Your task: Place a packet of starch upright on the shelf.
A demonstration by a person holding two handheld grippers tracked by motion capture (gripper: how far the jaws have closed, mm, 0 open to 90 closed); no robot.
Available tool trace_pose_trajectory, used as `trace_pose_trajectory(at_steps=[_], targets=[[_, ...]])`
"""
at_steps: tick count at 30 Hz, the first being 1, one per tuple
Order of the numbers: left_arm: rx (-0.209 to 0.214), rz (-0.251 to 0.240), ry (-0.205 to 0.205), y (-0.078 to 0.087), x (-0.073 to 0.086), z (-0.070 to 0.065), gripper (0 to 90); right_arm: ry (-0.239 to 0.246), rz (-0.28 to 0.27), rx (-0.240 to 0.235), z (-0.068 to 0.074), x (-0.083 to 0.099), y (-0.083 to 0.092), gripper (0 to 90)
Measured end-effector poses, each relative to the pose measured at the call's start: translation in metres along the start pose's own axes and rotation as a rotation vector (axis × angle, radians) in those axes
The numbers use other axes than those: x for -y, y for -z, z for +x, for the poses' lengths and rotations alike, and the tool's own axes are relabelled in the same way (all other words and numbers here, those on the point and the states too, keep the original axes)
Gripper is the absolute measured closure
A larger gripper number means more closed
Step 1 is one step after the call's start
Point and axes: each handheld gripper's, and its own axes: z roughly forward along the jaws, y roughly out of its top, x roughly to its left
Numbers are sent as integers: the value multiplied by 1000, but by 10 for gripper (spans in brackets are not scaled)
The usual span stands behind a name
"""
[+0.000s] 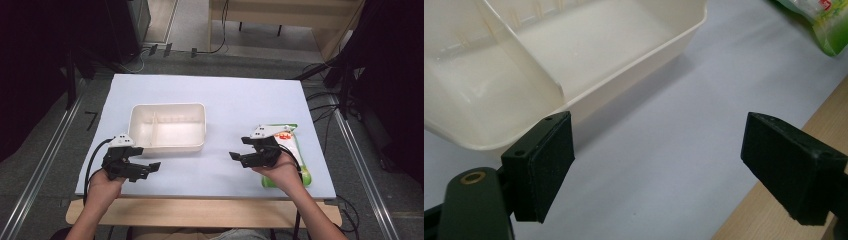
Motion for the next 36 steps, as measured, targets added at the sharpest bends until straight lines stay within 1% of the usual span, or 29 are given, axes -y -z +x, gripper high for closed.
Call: trace_pose_trajectory(at_steps=[1, 3, 4, 5, 6, 7, 8, 10, 11, 13, 14, 15, 16, 17, 19, 20, 21, 25, 27, 29, 30, 31, 32, 33, 34, 35, 36], targets=[[-1, -1, -3, 0, 0, 0, 147, -5, 3, -2, -4, 1, 7, 330], [-1, -1, -4, 0, 0, -1, 147, -19, 2, -8, -8, 3, 13, 343], [-1, -1, -4, 0, 0, -1, 147, -19, 2, -8, -8, 3, 13, 343], [1, -2, -5, 0, -1, -1, 146, -33, -2, 1, -14, 6, 20, 338], [3, -2, -7, 0, -1, -1, 146, -33, -2, 1, -14, 6, 20, 338], [2, -4, -7, 0, -1, -1, 147, -37, -9, 21, -18, 9, 26, 332], [2, -4, -7, 0, -1, -1, 147, -43, -9, 28, -20, 11, 29, 334], [0, -3, -7, -1, -2, -1, 147, -48, -13, 33, -21, 13, 32, 334], [4, -4, -9, -1, -2, -1, 147, -60, -15, 44, -25, 18, 39, 340], [8, 0, -14, -2, -3, -1, 147, -61, -18, 48, -27, 19, 41, 341], [13, 1, -16, -3, -4, -1, 147, -67, -20, 50, -28, 21, 44, 342], [9, 3, -18, -4, -4, -2, 147, -80, -19, 61, -29, 23, 47, 342], [17, 6, -22, -4, -5, -2, 147, -89, -20, 69, -32, 27, 51, 348], [15, 4, -22, -6, -5, -3, 147, -93, -24, 78, -33, 28, 53, 357], [29, 11, -38, -9, -8, -5, 147, -105, -25, 89, -37, 32, 59, 379], [29, 11, -38, -9, -8, -5, 147, -105, -25, 89, -37, 32, 59, 379], [31, 9, -45, -11, -9, -7, 147, -129, -26, 106, -42, 36, 65, 407], [39, 7, -44, -13, -12, -7, 147, -149, -22, 138, -50, 45, 73, 489], [45, 6, -48, -15, -13, -7, 147, -161, -16, 157, -53, 49, 75, 546], [48, 8, -50, -16, -14, -7, 147, -162, -12, 164, -56, 51, 75, 564], [49, 13, -54, -16, -15, -8, 147, -170, -9, 172, -58, 53, 76, 588], [54, 10, -56, -18, -15, -9, 147, -179, -8, 186, -65, 58, 81, 637], [54, 11, -62, -18, -16, -9, 147, -186, -10, 191, -68, 59, 83, 657], [54, 11, -62, -18, -16, -9, 147, -186, -10, 191, -68, 59, 83, 657], [56, 12, -60, -19, -17, -10, 147, -203, -3, 210, -75, 65, 88, 725], [56, 12, -60, -19, -17, -10, 147, -210, 7, 222, -79, 67, 91, 754], [54, 12, -65, -19, -17, -9, 147, -210, 7, 222, -79, 67, 91, 754]])
